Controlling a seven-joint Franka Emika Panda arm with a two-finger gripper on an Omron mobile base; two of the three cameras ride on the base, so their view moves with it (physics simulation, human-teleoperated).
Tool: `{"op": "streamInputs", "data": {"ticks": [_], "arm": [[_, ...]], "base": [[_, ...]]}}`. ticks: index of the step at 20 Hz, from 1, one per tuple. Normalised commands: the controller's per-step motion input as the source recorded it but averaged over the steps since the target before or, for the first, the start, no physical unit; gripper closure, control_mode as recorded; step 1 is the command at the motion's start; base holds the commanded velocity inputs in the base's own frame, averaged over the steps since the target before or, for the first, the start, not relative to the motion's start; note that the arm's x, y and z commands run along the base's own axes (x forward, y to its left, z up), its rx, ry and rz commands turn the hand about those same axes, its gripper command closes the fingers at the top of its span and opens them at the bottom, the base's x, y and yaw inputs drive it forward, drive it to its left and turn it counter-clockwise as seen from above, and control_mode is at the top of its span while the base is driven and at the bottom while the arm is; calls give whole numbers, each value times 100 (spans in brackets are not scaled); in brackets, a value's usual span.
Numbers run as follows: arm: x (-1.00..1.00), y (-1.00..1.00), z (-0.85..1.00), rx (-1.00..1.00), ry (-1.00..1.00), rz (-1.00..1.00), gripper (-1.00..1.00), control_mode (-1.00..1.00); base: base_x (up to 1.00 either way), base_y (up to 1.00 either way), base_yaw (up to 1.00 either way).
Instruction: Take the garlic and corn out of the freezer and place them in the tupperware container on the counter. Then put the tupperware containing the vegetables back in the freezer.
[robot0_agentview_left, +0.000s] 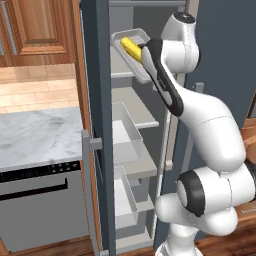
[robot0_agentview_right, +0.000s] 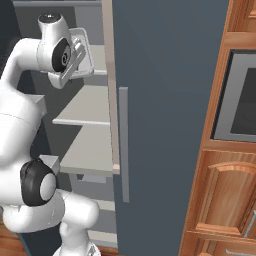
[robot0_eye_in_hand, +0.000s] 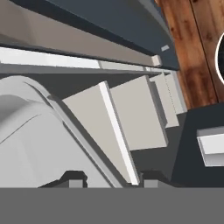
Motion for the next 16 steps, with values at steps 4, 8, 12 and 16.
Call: {"op": "streamInputs", "data": {"ticks": [4, 8, 12, 16], "arm": [[49, 26, 0, 3, 0, -2, 100, -100], [55, 7, 0, 4, 0, -1, 100, -100], [45, 12, 0, 4, 0, -10, 100, -100], [46, 15, 0, 4, 0, -16, 100, -100]], "base": [[0, 0, 0], [0, 0, 0], [0, 0, 0], [0, 0, 0]]}}
